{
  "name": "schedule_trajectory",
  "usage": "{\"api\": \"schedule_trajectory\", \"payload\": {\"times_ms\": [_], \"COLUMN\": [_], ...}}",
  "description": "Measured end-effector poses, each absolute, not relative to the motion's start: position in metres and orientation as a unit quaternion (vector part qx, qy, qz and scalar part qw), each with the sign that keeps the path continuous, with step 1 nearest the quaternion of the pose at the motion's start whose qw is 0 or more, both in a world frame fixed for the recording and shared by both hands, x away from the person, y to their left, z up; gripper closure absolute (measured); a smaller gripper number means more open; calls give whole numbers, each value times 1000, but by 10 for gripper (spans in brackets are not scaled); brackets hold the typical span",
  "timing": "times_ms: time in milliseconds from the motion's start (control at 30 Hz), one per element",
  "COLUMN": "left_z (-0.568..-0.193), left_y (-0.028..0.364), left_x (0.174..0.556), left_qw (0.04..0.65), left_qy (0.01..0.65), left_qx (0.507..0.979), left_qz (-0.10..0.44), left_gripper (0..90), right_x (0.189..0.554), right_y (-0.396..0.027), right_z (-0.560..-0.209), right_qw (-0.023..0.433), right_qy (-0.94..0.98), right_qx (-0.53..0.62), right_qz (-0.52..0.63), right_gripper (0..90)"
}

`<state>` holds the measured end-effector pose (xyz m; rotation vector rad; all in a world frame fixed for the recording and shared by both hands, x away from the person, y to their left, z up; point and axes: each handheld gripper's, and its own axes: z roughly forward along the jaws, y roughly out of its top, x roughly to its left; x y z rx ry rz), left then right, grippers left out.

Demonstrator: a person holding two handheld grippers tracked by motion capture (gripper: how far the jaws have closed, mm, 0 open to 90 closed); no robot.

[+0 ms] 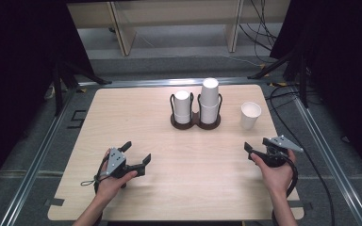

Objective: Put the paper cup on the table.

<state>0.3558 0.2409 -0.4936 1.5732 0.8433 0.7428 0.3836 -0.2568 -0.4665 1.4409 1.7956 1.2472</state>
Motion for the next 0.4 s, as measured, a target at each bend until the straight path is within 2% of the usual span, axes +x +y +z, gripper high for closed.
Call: {"api": "schedule_trajectory", "payload": {"times_ms": [233,300,367,400], "left_z": [-495,-497,-496,-496], "left_y": [240,238,238,236], "left_x": [356,358,356,356], "left_qw": [569,580,570,571], "left_qy": [365,358,361,360], "left_qx": [669,663,672,671], "left_qz": [310,310,306,306], "left_gripper": [67,67,66,63], "right_x": [363,359,356,356], "right_y": [-259,-261,-258,-259], "right_z": [-476,-480,-481,-482], "right_qw": [264,281,266,275], "right_qy": [648,646,640,645], "right_qx": [532,522,525,517], "right_qz": [476,482,493,491], "right_gripper": [207,213,215,208]}}
